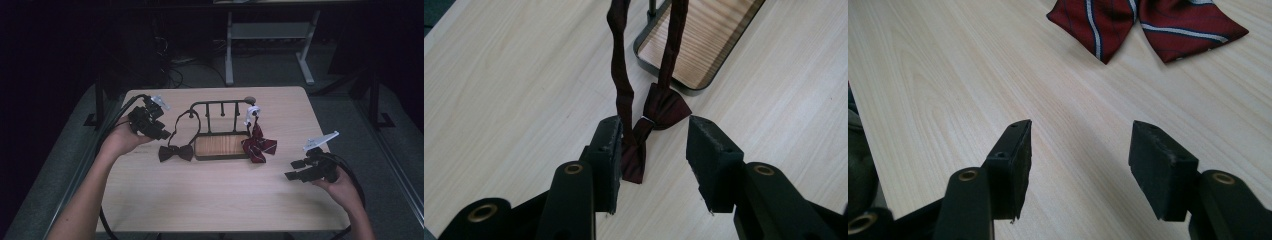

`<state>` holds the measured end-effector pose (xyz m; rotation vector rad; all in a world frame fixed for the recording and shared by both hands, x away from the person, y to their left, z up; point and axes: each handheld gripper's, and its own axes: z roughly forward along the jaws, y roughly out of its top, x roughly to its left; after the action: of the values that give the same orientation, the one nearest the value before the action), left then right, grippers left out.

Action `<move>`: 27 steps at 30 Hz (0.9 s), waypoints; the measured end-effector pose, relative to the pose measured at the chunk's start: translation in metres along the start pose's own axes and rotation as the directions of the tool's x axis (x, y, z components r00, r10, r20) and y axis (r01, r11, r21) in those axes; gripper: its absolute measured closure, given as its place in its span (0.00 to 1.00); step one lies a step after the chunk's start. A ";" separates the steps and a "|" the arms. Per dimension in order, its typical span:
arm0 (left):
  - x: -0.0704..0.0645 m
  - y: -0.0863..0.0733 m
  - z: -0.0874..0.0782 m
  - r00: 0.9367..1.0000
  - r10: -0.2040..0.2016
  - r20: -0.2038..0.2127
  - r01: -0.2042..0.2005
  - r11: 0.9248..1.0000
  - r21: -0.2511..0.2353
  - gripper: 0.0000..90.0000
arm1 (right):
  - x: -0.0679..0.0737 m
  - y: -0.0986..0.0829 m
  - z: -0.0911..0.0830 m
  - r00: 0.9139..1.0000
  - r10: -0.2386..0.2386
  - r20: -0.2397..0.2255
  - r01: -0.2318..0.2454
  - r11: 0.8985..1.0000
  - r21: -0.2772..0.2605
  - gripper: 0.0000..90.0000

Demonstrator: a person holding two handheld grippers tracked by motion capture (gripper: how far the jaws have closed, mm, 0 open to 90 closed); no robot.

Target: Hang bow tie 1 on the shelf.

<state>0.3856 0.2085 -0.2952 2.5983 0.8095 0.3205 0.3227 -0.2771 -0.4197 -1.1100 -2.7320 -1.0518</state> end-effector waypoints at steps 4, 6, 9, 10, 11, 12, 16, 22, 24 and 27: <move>-0.002 -0.004 0.002 1.000 0.005 -0.001 -0.005 1.000 0.000 0.63 | 0.000 0.000 0.000 1.000 -0.003 0.002 0.003 1.000 -0.003 0.47; -0.004 -0.006 0.002 1.000 0.007 -0.001 -0.007 1.000 -0.001 0.63 | 0.000 0.000 0.000 1.000 -0.003 0.002 0.003 1.000 -0.003 0.47; -0.007 -0.010 0.003 1.000 0.009 0.000 -0.009 1.000 -0.005 0.62 | 0.000 -0.001 0.000 1.000 -0.003 0.003 0.003 1.000 -0.003 0.47; -0.008 -0.011 0.004 1.000 0.006 -0.001 -0.006 1.000 -0.005 0.61 | 0.000 -0.001 0.000 1.000 -0.003 0.003 0.003 1.000 -0.002 0.47; -0.008 -0.012 0.004 1.000 0.011 0.000 -0.011 1.000 -0.002 0.60 | 0.000 -0.001 0.000 1.000 -0.003 0.003 0.003 1.000 -0.002 0.47; -0.009 -0.014 0.005 1.000 0.005 0.003 -0.005 1.000 -0.001 0.60 | 0.000 -0.001 0.000 1.000 -0.001 0.002 0.001 1.000 -0.001 0.47; -0.011 -0.019 0.008 1.000 0.007 0.002 -0.007 1.000 0.000 0.59 | 0.000 -0.001 0.000 1.000 -0.004 0.004 0.004 1.000 0.001 0.47; -0.013 -0.030 0.012 1.000 0.000 0.009 0.000 1.000 -0.004 0.58 | 0.000 -0.001 0.001 1.000 -0.001 0.004 0.001 1.000 0.004 0.47; -0.014 -0.033 0.014 1.000 -0.003 0.010 0.004 1.000 -0.002 0.57 | 0.000 -0.001 0.001 1.000 -0.003 0.004 0.003 1.000 0.005 0.47; -0.015 -0.039 0.017 1.000 -0.004 0.013 0.004 1.000 0.000 0.56 | 0.000 -0.001 0.002 1.000 -0.003 0.004 0.003 1.000 0.006 0.47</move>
<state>0.3593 0.2240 -0.3287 2.5956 0.8097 0.3025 0.3220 -0.2764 -0.4217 -1.1091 -2.7389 -1.0419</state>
